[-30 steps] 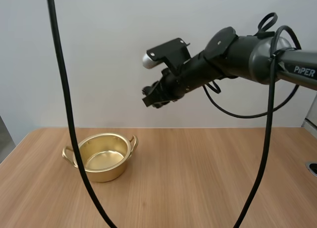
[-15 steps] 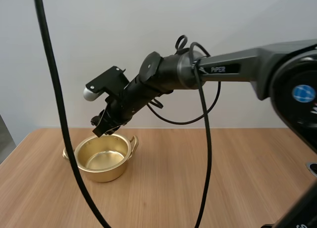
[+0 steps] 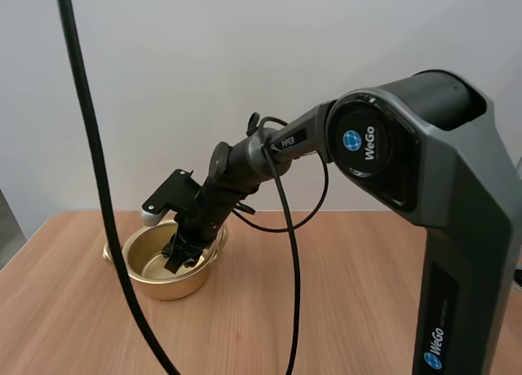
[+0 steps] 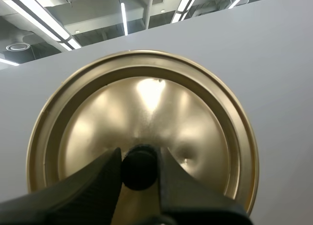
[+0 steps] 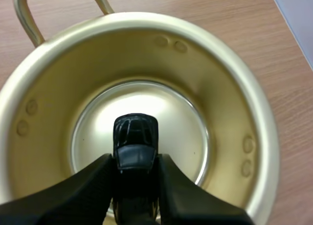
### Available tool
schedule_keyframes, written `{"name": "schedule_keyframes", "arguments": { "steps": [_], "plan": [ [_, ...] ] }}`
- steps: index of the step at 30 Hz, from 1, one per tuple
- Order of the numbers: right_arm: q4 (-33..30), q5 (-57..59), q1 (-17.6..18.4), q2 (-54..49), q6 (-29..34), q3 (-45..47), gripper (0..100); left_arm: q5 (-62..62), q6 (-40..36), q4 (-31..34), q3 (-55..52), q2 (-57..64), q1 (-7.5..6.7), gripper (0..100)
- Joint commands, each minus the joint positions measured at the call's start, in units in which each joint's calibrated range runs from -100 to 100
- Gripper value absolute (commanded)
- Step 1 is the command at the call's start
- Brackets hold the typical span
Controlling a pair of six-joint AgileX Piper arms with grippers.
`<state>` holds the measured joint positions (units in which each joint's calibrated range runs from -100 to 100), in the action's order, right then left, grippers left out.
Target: Open the pot, put the car inside, and close it
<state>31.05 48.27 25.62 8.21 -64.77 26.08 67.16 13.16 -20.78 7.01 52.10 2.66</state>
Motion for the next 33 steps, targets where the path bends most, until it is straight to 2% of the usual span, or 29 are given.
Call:
{"name": "schedule_keyframes", "arguments": {
  "steps": [1,9,13,14,15,17,18,19,26,33],
  "plan": [
    [-0.09,-2.5,0.77,0.63,-0.62,-0.14,0,-0.02,0.01,-0.12,0.04,-0.02,0.05,0],
    [-4.42,-6.0,1.86,4.1,-0.73,-0.68,0,-0.02,0.01,-0.24,0.04,-0.02,0.05,0],
    [-4.55,-6.0,1.86,5.54,-0.73,-1.14,0,0.34,0.01,-0.33,0.04,-0.02,0.05,0],
    [-4.55,-6.0,1.86,5.54,-0.73,-1.42,8,0.34,0.01,-0.33,0.04,-0.02,0.05,0],
    [-4.28,-6.0,1.86,5.54,-0.73,-1.76,21,0.34,0.01,-0.33,0.04,-0.02,0.05,0],
    [-3.38,-6.0,1.86,5.54,0.11,-2.67,60,0.34,0.12,-0.32,0.04,-0.02,0.05,0],
    [-3.13,-6.17,1.86,5.54,1.13,-3.32,83,0.34,0.12,-0.32,0.04,-0.02,0.05,0],
    [-3.1,-6.21,1.86,5.54,2.13,-4.03,100,0.34,0.22,-0.32,0.04,-0.02,0.05,0],
    [-5.22,-3.58,1.86,2.85,4.88,-6.36,100,0.34,0.72,-0.32,0.04,-0.02,0.05,0],
    [-7.79,0.02,1.17,-9.2,8.13,-6.36,100,0.34,0.72,-0.32,0.04,-0.02,0.05,0]
  ]
}}
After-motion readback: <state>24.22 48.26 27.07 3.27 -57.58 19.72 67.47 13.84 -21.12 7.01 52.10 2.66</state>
